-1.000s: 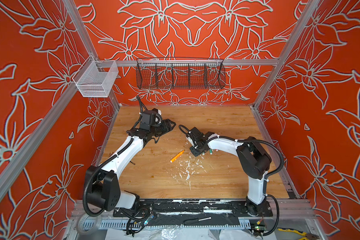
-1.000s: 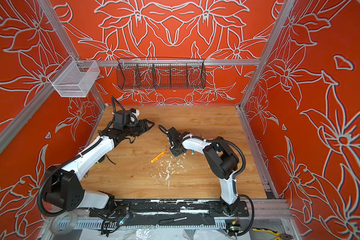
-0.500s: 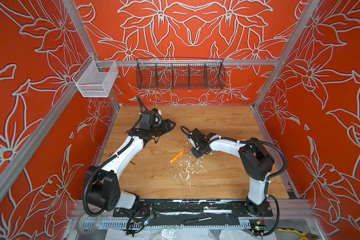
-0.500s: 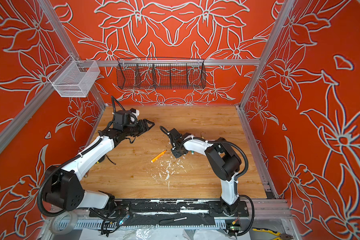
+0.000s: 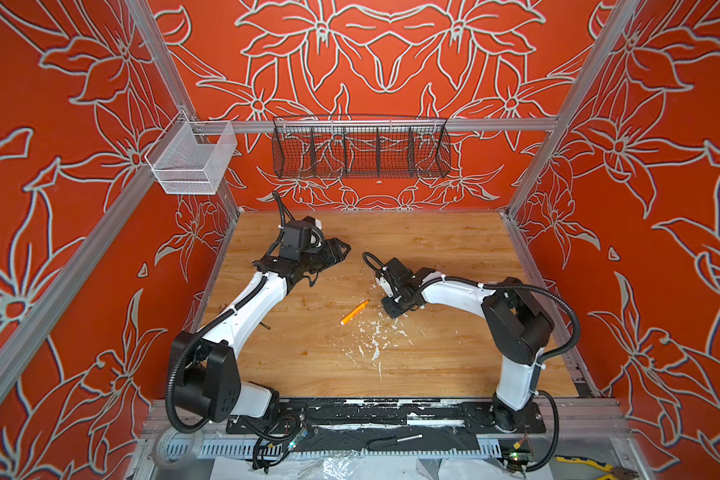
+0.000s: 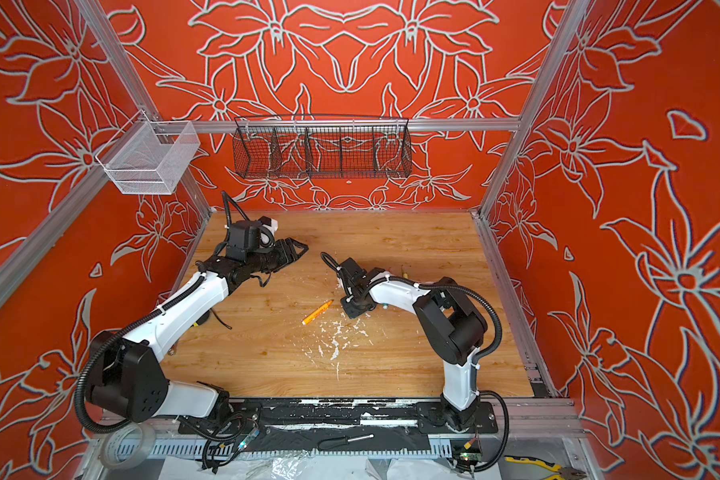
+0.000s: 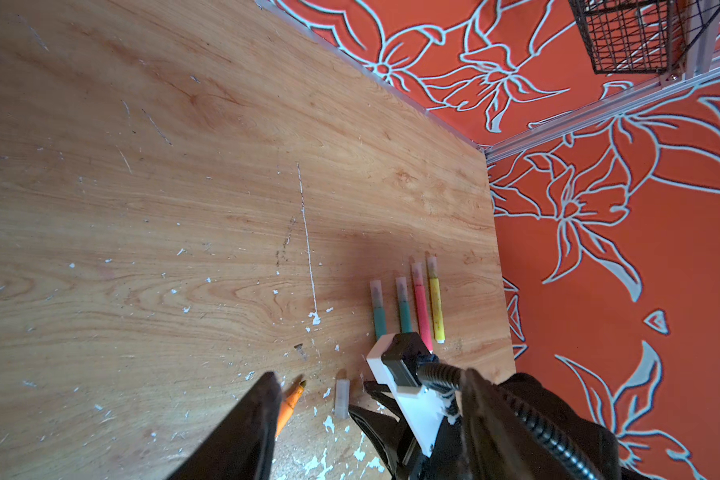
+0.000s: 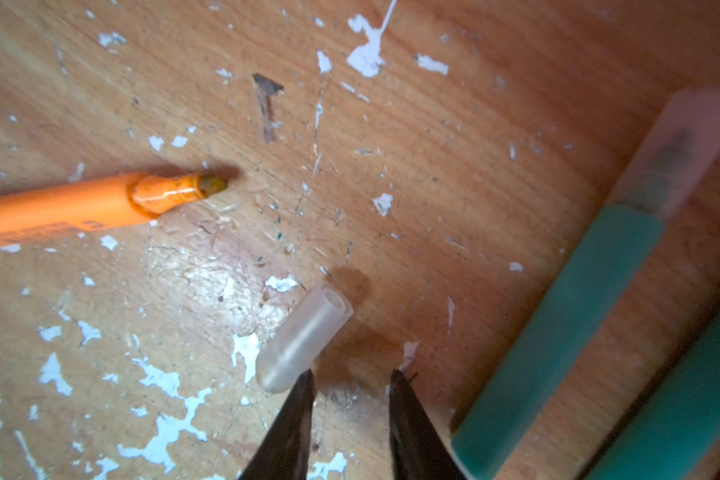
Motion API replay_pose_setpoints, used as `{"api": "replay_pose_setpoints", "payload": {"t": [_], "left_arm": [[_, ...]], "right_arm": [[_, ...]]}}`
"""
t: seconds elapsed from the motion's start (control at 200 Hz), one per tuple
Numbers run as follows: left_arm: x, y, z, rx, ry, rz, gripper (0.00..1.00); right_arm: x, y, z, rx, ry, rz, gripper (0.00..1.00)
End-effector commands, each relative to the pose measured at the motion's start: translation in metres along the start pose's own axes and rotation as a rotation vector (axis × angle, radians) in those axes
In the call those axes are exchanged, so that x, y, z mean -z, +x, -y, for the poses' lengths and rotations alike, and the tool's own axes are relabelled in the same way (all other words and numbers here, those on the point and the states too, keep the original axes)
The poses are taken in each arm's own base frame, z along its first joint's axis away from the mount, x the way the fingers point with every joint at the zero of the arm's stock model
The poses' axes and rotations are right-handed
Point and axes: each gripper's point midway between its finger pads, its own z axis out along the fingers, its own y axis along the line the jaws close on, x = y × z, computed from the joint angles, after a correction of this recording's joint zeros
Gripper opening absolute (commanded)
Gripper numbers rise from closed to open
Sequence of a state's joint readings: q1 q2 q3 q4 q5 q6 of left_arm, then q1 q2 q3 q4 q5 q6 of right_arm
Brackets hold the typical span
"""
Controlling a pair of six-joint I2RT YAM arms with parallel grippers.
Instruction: Insert the pens into the pen caps
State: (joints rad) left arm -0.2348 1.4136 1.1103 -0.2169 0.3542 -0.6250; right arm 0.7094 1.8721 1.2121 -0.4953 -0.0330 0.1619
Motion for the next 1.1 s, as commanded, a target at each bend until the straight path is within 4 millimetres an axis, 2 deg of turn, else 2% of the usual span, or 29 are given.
{"api": "replay_pose_setpoints", "payload": {"t": [0.0, 0.105, 0.205, 0.3, 0.43, 0.606, 0.696, 0.746, 0.871, 1.096], "left_arm": [[-0.002, 0.002, -0.013, -0.005, -0.051, 0.005, 0.67], [-0.002, 0.008, -0.025, -0.038, -0.148, -0.008, 0.66], [0.001, 0.022, -0.035, -0.09, -0.25, -0.056, 0.66], [0.007, 0.043, -0.045, -0.155, -0.332, -0.121, 0.65], [0.01, 0.082, -0.063, -0.269, -0.446, -0.278, 0.64], [-0.005, 0.133, -0.075, -0.465, -0.603, -0.48, 0.6], [-0.017, 0.154, -0.079, -0.5, -0.653, -0.574, 0.6], [-0.025, 0.165, -0.087, -0.519, -0.679, -0.615, 0.56], [-0.04, 0.18, -0.098, -0.519, -0.688, -0.664, 0.5], [-0.047, 0.196, -0.107, -0.52, -0.668, -0.705, 0.44]], "right_arm": [[0.019, 0.002, 0.004, 0.003, 0.034, 0.018, 0.33], [0.036, 0.002, 0.009, -0.005, 0.053, 0.049, 0.33], [0.057, -0.005, 0.015, -0.039, 0.081, 0.127, 0.33], [0.075, -0.012, 0.022, -0.092, 0.103, 0.21, 0.34], [0.091, -0.018, 0.022, -0.133, 0.083, 0.285, 0.36], [0.109, -0.029, 0.027, -0.223, 0.052, 0.324, 0.36], [0.118, -0.032, 0.027, -0.262, -0.009, 0.344, 0.35], [0.124, -0.034, 0.023, -0.271, -0.055, 0.36, 0.36], [0.136, -0.032, 0.016, -0.281, -0.14, 0.402, 0.36], [0.143, -0.02, 0.027, -0.322, -0.114, 0.424, 0.35]]}}
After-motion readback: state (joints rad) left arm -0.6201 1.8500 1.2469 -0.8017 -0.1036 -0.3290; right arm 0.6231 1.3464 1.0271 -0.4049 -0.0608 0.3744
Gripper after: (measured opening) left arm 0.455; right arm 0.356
